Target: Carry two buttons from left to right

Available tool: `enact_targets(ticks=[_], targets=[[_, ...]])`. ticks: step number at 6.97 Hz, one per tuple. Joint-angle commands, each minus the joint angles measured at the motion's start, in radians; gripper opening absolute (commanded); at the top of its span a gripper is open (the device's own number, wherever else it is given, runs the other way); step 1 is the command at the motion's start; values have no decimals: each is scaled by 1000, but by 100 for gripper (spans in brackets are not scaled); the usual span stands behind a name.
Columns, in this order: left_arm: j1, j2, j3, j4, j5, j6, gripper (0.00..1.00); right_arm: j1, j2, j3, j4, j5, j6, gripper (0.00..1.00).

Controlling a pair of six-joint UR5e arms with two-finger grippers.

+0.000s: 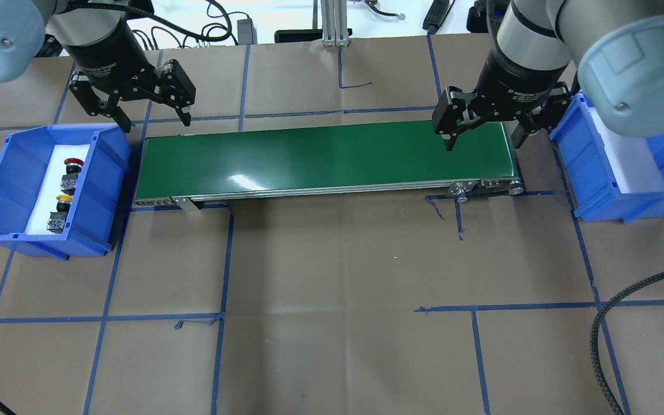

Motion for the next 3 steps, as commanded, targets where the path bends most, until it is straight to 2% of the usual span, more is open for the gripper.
enact_targets(ticks=[1,3], targets=[[-1,1,-2,0,0,0,100,0,-1,0,0,-1,0,100],[1,2,-4,0,0,1,100,-2,-1,0,1,-3,0,100]])
